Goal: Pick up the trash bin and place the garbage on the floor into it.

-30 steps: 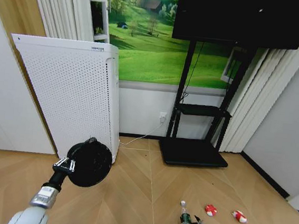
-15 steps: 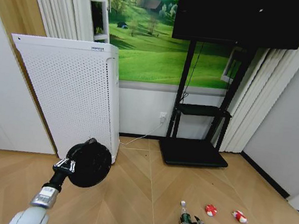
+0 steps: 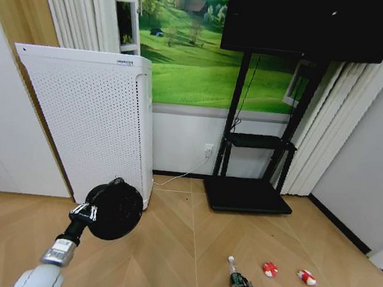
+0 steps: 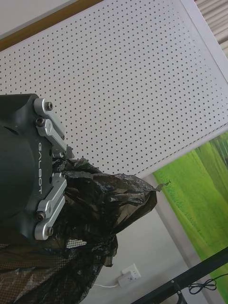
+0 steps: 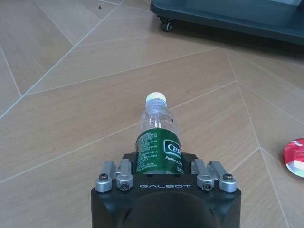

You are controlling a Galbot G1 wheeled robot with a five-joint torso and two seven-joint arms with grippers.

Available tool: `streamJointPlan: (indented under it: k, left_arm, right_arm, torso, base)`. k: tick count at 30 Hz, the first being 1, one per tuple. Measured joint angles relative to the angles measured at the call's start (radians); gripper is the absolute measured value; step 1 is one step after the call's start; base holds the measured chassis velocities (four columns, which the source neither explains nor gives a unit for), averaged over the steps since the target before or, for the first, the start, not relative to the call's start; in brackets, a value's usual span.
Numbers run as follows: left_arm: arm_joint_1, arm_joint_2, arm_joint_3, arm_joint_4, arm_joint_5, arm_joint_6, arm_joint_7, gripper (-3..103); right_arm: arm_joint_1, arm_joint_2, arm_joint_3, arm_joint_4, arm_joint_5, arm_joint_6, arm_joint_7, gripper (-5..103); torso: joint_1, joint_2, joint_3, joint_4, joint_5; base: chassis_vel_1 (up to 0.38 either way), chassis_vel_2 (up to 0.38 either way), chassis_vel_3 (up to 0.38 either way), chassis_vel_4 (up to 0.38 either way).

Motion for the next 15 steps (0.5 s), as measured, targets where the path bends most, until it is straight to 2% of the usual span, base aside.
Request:
streamJointPlan:
  k: [1,2,4,5,8,11,15]
  left_arm:
    - [0.000,0.000,0.000,0.001,0.000,-0.001,-0.001,7]
    - [0.000,0.000,0.000,0.001,0.000,-0.001,-0.001,7]
    - [0.000,0.000,0.001,0.003,0.002,-0.002,-0.001,7]
    - [0.000,0.000,0.001,0.003,0.002,-0.002,-0.001,7]
    - [0.000,-0.002,0.005,0.003,0.004,-0.004,-0.001,7]
    - [-0.001,-0.004,0.007,0.003,0.005,-0.005,-0.001,7]
    - [-0.008,-0.008,0.012,0.001,0.005,-0.005,-0.001,7]
  right_arm:
    - [-0.002,-0.001,0.001,0.001,-0.002,0.001,0.000,46]
    - [-0.002,-0.001,0.001,0.001,-0.002,0.001,0.000,46]
    - [-0.005,-0.003,0.003,0.004,-0.005,0.003,0.000,35]
    - [-0.005,-0.003,0.003,0.004,-0.005,0.003,0.000,35]
    - [-0.013,-0.005,0.006,0.008,-0.013,0.008,0.000,25]
    - [-0.027,-0.012,0.014,0.027,-0.012,0.009,0.000,20]
    - [-0.075,-0.045,0.052,0.123,0.016,0.003,0.001,20]
  torso:
    - [0.000,0.000,0.000,0.0000,0.0000]
    - [0.000,0.000,0.000,0.0000,0.0000]
    - [0.000,0.000,0.000,0.0000,-0.0001]
    - [0.000,0.000,0.000,0.0000,-0.0001]
    - [0.000,0.000,0.000,0.0000,0.0000]
    - [0.000,0.000,0.000,0.0000,0.0003]
    - [0.000,0.000,0.000,0.0001,-0.0001]
  base:
    - [0.000,0.000,0.000,0.000]
    - [0.000,0.000,0.000,0.000]
    - [0.000,0.000,0.000,0.000]
    - [0.000,0.000,0.000,0.000]
    - [0.000,0.000,0.000,0.000]
    - [0.000,0.000,0.000,0.000]
    - [0.000,0.000,0.000,0.000]
